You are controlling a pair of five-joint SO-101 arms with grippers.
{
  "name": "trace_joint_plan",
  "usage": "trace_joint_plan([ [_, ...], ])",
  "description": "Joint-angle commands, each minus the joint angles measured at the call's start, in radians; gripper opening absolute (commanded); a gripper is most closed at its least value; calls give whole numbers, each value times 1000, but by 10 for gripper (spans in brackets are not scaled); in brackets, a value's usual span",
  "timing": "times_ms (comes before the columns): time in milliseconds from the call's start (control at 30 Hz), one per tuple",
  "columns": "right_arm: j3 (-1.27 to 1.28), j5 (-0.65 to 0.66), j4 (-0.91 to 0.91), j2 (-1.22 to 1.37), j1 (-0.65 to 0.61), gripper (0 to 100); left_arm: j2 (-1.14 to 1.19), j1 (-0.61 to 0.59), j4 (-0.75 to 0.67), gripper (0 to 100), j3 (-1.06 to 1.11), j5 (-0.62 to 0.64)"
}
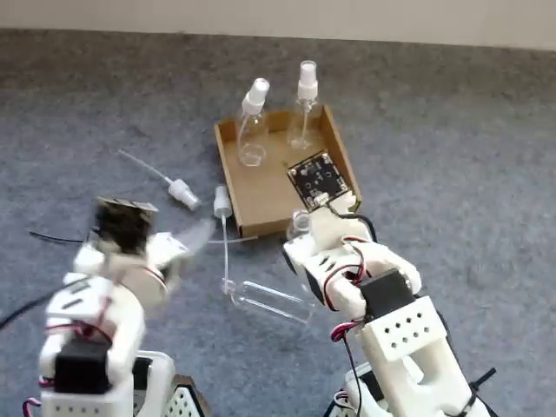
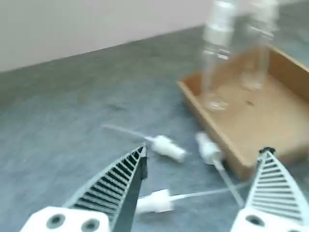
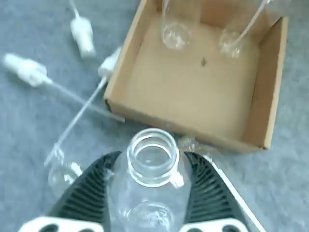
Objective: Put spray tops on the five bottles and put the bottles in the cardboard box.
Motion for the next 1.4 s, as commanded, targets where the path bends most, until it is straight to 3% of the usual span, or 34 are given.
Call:
trace_joint_plan([
  [0,-91,41,68,2,15,3,300,-134,-66,319,-113,58],
  [200,-85,35,81,2,15,3,777,-140,-58,319,-394,75],
  [267,-85,35,97,2,15,3,895,-142,3,304,-498,44],
  [533,-45,34,105,2,8,3,1202,-186,221,256,-785,-531],
  [967,-28,37,105,2,8,3,1340,-200,215,256,-842,-1209],
  [1367,-27,41,105,2,8,3,1555,-59,-60,256,-866,-1246],
])
